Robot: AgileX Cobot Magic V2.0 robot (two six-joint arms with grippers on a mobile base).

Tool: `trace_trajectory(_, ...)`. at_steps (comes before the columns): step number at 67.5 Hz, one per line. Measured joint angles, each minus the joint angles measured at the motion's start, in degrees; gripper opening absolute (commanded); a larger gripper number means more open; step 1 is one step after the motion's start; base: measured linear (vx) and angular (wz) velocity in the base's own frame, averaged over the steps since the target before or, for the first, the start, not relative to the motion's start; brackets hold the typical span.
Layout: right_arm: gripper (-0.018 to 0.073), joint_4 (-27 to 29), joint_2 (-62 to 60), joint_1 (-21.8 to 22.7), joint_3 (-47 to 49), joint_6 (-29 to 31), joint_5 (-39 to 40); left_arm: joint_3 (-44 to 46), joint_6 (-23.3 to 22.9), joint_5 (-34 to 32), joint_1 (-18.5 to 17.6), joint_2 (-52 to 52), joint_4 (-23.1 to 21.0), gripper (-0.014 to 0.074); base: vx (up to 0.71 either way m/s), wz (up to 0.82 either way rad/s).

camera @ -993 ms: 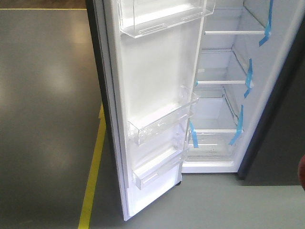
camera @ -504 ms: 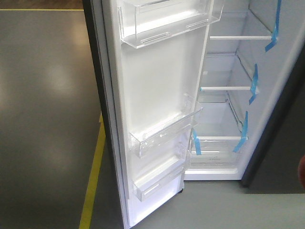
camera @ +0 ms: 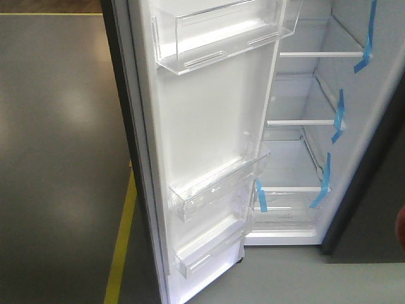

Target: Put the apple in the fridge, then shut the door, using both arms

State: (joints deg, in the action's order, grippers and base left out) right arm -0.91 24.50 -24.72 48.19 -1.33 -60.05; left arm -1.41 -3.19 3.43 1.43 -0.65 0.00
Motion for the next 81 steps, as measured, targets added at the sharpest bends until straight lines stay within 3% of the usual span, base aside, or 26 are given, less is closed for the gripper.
trace_trajectory(81,0.036,0.0,0.0,0.0,0.0,0.0,0.0,0.0,0.0,0.0,0.0,0.0,0.0,-0.0006,0.02,0.0)
